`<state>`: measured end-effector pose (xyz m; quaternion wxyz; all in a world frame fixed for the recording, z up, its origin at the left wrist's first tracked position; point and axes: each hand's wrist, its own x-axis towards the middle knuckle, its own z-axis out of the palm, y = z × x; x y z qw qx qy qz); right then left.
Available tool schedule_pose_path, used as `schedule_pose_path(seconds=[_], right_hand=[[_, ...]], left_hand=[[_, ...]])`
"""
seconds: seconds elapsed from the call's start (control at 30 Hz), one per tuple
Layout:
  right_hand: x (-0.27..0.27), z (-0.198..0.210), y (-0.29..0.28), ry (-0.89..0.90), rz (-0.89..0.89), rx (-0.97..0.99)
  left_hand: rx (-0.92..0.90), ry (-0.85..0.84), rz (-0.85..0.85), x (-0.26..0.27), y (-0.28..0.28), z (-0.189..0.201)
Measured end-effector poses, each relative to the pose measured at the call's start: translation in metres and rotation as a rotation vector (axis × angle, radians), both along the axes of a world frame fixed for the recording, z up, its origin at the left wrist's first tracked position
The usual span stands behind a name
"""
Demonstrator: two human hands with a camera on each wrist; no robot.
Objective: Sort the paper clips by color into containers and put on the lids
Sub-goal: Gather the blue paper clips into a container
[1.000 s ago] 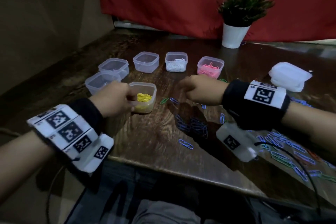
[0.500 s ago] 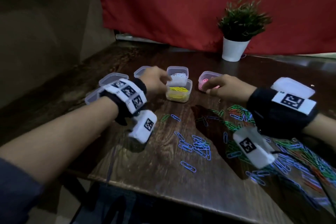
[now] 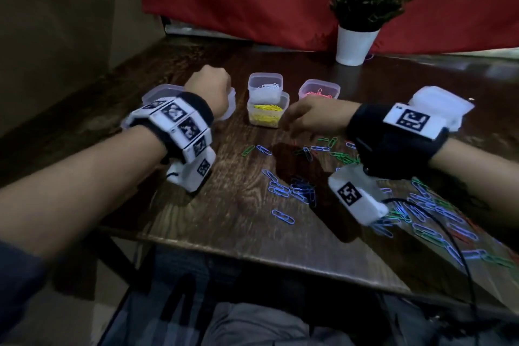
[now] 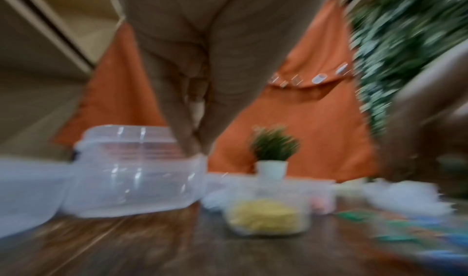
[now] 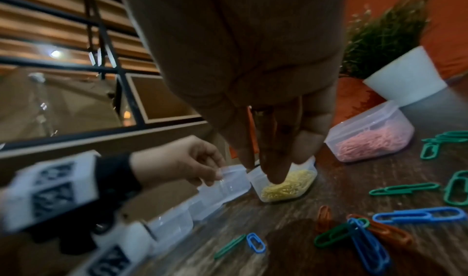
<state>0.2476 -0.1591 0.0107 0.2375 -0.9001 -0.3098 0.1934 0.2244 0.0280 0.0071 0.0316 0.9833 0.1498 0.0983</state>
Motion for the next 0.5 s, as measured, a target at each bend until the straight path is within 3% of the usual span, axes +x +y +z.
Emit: schedule_pose_path(seconds=[0.13, 0.2, 0.33, 0.4, 0.5], right_hand=[[-0.02, -0.015, 0.023, -0.062, 0.261, -0.45], [-0.025, -0.025, 0.028, -0.056, 0.317, -0.554], [-0.041, -0.028, 0.002, -0.163, 0.425, -0.647], [-0.053, -0.03, -0.022, -0.148, 0.488, -0.652], [-0.062, -0.033, -0.048, -0.127, 0.443, -0.579]], left_hand=[[-0.001, 0.048, -0.114, -0.047, -0.009, -0.008], [-0.014, 0.077, -0.161, -0.064, -0.013, -0.016], [-0.05, 0.066, -0.209, -0.081, -0.014, -0.025], [-0.044, -0.008, -0.223, -0.087, -0.015, -0.026], [-0.076, -0.176, -0.31, -0.096, -0.032, -0.025]])
